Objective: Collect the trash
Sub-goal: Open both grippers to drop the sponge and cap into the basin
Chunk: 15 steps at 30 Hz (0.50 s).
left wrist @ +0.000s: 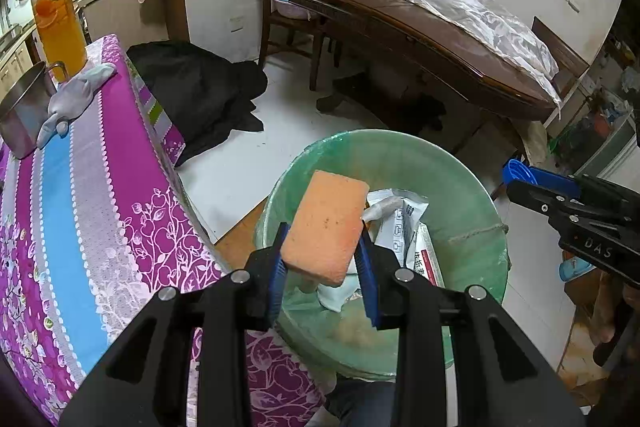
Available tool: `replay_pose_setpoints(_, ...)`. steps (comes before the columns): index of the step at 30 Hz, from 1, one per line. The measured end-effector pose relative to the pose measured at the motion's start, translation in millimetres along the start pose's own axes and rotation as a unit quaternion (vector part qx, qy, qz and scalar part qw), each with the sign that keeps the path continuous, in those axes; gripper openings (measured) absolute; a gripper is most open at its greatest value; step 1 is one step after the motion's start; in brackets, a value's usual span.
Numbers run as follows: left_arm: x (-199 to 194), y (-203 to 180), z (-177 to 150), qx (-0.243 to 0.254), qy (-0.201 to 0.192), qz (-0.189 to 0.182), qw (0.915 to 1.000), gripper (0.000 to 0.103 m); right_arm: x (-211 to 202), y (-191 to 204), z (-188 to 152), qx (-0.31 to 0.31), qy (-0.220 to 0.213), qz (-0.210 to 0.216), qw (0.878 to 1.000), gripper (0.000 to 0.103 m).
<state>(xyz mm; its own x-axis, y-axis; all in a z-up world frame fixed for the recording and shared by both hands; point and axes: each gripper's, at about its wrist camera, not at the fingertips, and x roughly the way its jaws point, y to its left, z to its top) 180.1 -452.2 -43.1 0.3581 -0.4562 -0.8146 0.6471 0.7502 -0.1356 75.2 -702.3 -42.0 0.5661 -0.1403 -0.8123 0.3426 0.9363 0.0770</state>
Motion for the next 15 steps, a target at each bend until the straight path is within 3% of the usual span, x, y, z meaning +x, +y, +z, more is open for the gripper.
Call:
replay_pose_setpoints(10,1.8,-1.0,-0.9,0.002,0.001,0.002,1.0000,0.031,1.1,0.9,-0.9,0.001,-0.003,0.007,1.000,0.041)
replay_pose_setpoints(11,2.1,-1.1,-1.0,0.003,0.002,0.003,1.0000,0.031,0.9,1.3,-1.0,0.002,-0.003,0.008,1.000,0.044)
replay_pose_setpoints(12,3.5,-1.6,-1.9,0.004,0.002,0.004,1.0000,0.032,0.2,1.1,-1.0,0.004,-0.005,0.009,1.000,0.049)
replay_pose_setpoints(13,4.1,-1.2,-2.1,0.003,0.003,0.004,1.0000,0.040,-0.7,-0.8,-0.8,0.005,-0.008,0.009,1.000,0.057)
replay_pose_setpoints(15,5.0,-0.7,-2.3,0.000,0.000,0.006,1.0000,0.050,-2.1,-2.9,0.1,0.009,-0.012,0.011,1.000,0.058)
